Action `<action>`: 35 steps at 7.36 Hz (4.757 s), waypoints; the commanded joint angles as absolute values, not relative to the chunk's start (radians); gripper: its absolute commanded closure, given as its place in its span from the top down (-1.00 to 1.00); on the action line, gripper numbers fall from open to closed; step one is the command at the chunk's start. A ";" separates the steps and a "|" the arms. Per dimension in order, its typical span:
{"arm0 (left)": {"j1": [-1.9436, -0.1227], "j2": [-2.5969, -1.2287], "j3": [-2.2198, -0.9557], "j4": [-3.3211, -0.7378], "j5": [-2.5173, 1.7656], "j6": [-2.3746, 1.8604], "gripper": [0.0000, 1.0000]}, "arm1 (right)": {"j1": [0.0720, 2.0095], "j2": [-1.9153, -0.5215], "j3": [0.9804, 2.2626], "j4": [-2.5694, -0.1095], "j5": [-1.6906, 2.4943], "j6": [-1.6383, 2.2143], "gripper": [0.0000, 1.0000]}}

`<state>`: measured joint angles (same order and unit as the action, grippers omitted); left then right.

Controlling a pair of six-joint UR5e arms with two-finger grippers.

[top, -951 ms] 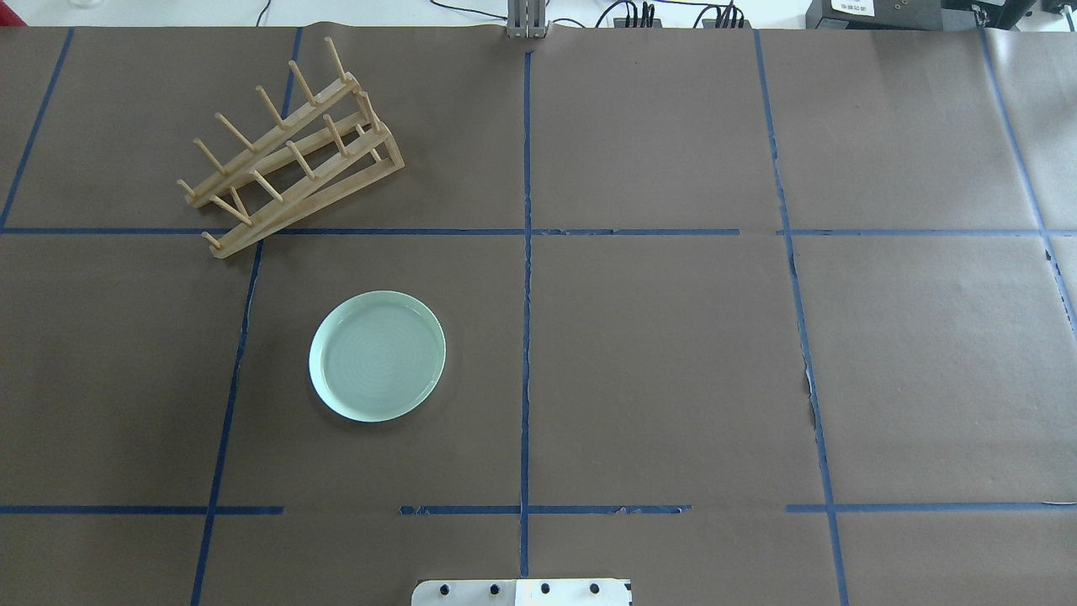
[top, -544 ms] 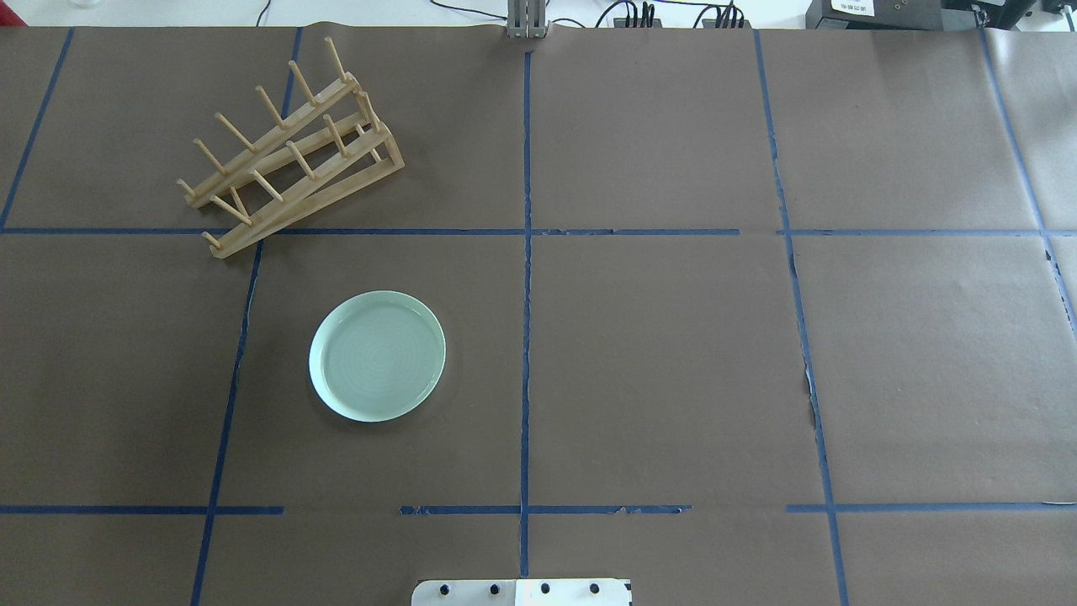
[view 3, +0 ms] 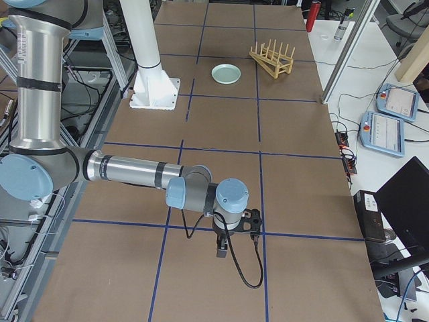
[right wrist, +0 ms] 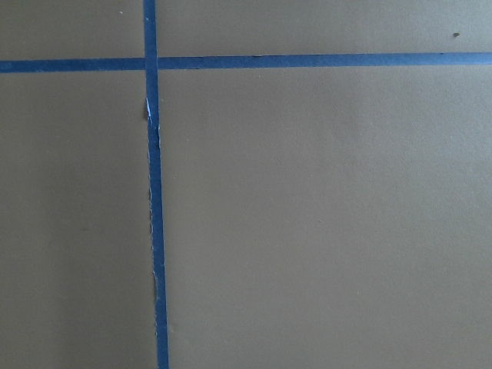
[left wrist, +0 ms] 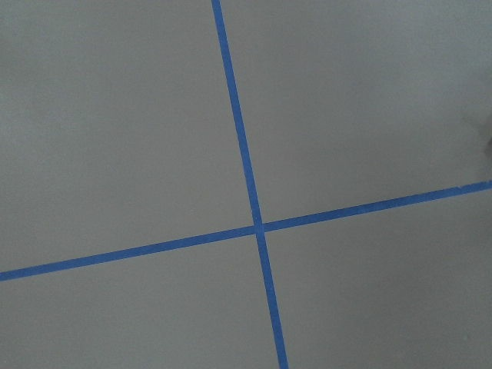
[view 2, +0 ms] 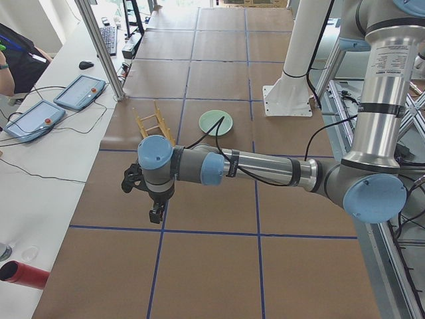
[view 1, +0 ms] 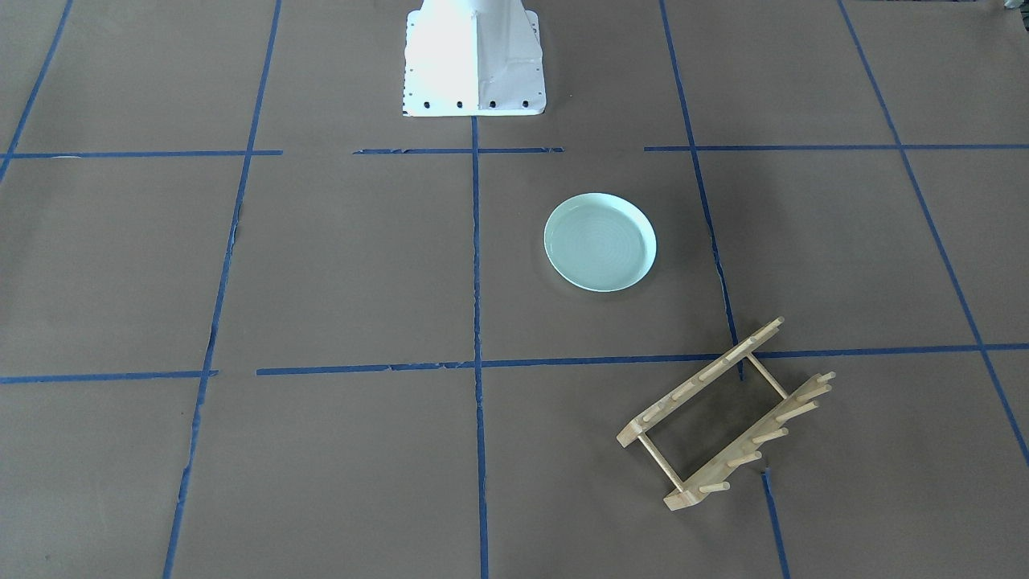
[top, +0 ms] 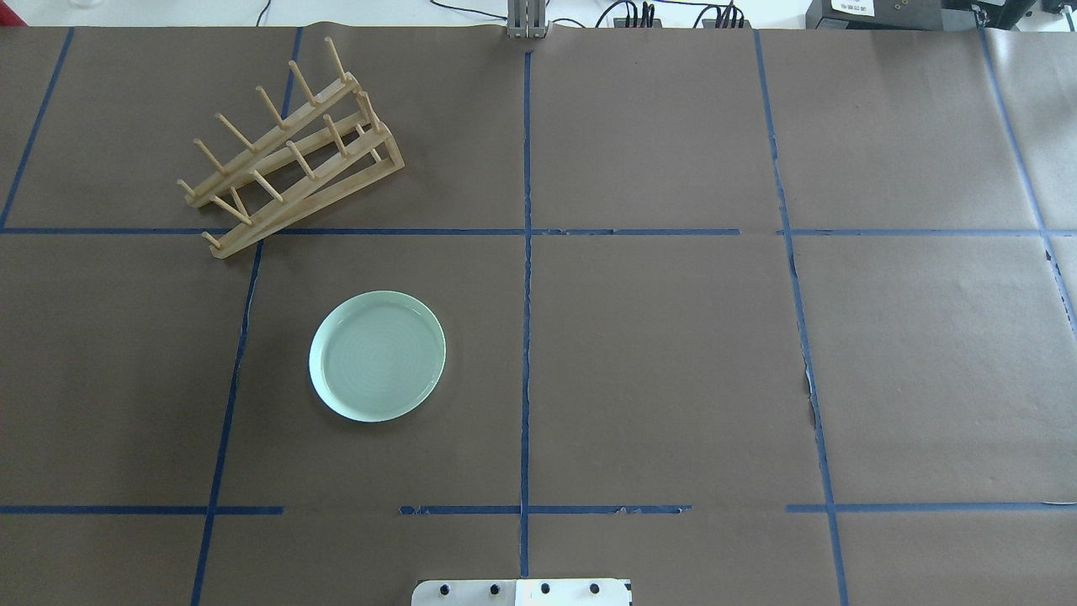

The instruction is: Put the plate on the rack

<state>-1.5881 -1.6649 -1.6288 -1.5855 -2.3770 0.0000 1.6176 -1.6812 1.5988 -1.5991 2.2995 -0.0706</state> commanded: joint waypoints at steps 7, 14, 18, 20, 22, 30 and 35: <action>-1.024 -1.996 -1.800 -1.690 -2.284 -0.872 1.00 | 1.618 -1.681 1.600 -1.598 2.299 -0.071 1.00; -0.631 -2.367 -1.451 -1.427 -2.024 -1.466 1.00 | 1.618 -1.681 1.600 -1.598 2.299 -0.071 1.00; -0.569 -2.367 -1.424 -1.430 -2.020 -1.499 0.17 | 1.618 -1.681 1.600 -1.598 2.299 -0.071 1.00; -0.568 -2.368 -1.425 -1.434 -2.022 -1.506 -0.25 | 1.617 -1.681 1.600 -1.598 2.299 -0.071 1.00; -0.566 -2.370 -1.428 -1.437 -2.022 -1.506 -0.48 | 1.617 -1.681 1.600 -1.598 2.299 -0.071 1.00; -0.566 -2.356 -1.427 -1.442 -2.022 -1.505 -0.70 | 1.618 -1.681 1.600 -1.598 2.299 -0.071 1.00; -0.645 -2.358 -1.625 -1.450 -2.037 -1.483 -1.00 | 1.617 -1.681 1.600 -1.598 2.299 -0.071 1.00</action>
